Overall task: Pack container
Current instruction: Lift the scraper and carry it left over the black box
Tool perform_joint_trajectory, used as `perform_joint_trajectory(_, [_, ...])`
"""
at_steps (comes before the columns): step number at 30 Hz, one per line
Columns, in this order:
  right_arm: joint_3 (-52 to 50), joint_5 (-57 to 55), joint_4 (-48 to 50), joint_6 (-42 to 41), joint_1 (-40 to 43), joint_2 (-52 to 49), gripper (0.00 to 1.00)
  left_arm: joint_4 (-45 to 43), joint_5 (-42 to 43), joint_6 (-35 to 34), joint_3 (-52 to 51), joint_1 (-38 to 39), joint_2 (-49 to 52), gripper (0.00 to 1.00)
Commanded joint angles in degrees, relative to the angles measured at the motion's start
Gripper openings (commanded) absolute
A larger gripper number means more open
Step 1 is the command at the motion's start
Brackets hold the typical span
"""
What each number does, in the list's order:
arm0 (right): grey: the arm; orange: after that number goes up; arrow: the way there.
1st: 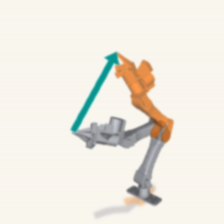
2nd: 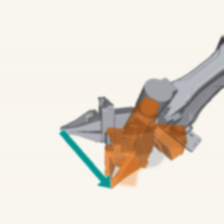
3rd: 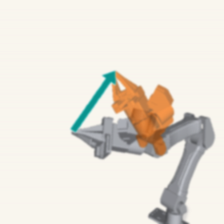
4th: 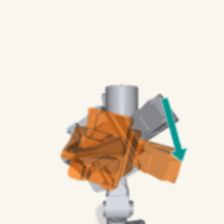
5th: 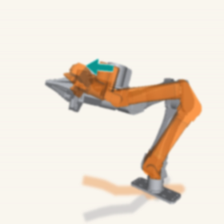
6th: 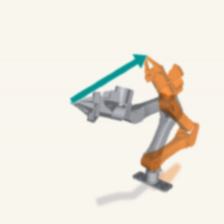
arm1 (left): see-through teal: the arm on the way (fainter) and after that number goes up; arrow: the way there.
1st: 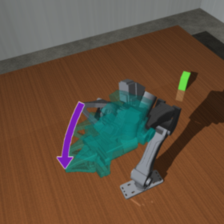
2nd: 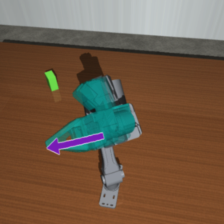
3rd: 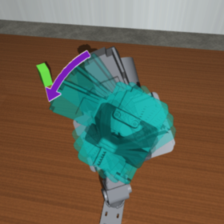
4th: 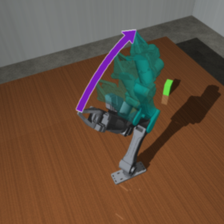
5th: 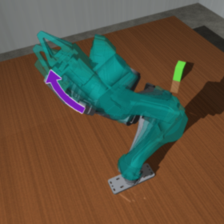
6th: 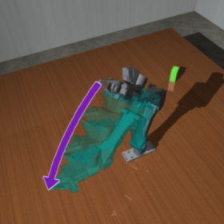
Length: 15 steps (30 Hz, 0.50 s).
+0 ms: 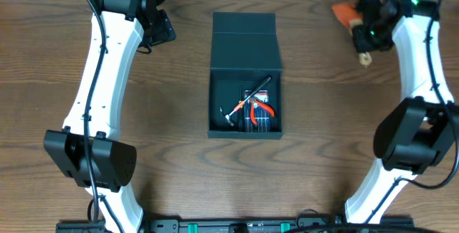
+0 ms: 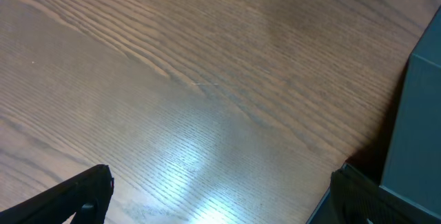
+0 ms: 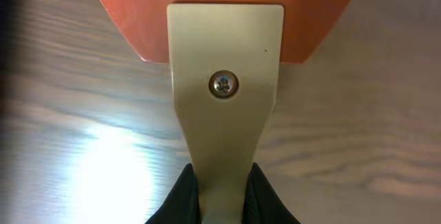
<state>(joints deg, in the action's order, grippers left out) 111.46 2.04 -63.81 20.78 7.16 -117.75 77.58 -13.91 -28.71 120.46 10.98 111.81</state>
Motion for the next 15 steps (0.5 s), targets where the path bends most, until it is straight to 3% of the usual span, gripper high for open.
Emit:
perform_joint_trajectory(1, [4.0, 2.9, -2.5, 1.3, -5.4, 3.6, 0.01, 0.2, -0.7, -0.7, 0.5, -0.1, -0.5, 0.99])
perform_joint_trajectory(15, [6.0, 8.5, -17.9, 7.6, -26.2, 5.9, 0.01, 0.2, -0.7, -0.7, 0.5, -0.1, -0.5, 0.99])
